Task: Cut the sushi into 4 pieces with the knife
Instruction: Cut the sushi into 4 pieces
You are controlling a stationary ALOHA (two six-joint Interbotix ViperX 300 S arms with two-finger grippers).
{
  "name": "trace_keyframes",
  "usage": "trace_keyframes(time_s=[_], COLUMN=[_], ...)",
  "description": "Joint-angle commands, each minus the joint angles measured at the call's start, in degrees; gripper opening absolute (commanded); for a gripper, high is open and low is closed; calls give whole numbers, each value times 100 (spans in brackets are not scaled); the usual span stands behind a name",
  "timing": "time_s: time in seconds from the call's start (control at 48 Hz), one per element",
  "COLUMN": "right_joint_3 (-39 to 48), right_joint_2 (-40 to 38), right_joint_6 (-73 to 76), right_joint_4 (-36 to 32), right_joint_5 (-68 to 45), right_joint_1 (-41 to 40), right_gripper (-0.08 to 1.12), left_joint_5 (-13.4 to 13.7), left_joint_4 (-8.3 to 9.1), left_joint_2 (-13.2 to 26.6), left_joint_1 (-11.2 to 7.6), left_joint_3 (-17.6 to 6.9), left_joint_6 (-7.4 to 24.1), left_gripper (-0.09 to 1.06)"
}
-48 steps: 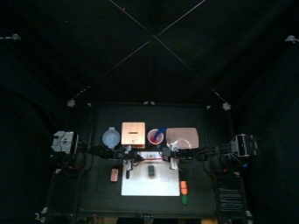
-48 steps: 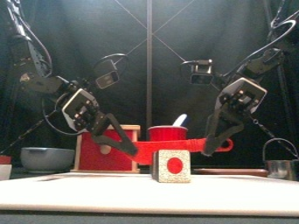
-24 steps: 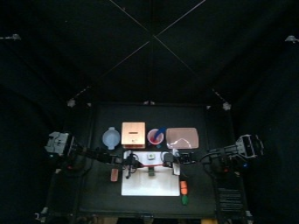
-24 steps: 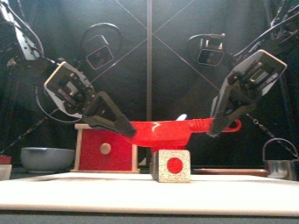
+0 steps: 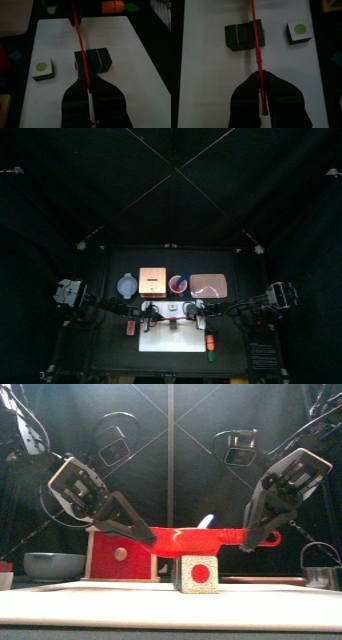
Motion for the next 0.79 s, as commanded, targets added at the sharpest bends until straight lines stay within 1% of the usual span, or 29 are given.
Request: trace_keyframes(time_s=[0.021,0.271,0.521,0.688,0.792], right_joint_3=[-105,-123,-158,-193,-229], right_joint_2=[114,264,413,677,756], right_joint_6=[18,18,18,18,18], right_joint_4=[26,44,105,158,149], right_joint_5=[-114,-123,-158,-193,-193], right_joint_1=[-44,0,53,35,35], right_gripper=[2,2,2,2,2], left_joint_5=[-53,-53,-53,-53,-53], left_joint_4=[-9,-97,-167,-352,-413], left_joint_2=[79,325,527,835,932], left_joint_1=[-97,-105,-176,-132,-123], left_joint_3=[-167,-229,-272,-281,-316], left_joint_6=[18,9,9,26,62], left_gripper=[20,20,20,20,20])
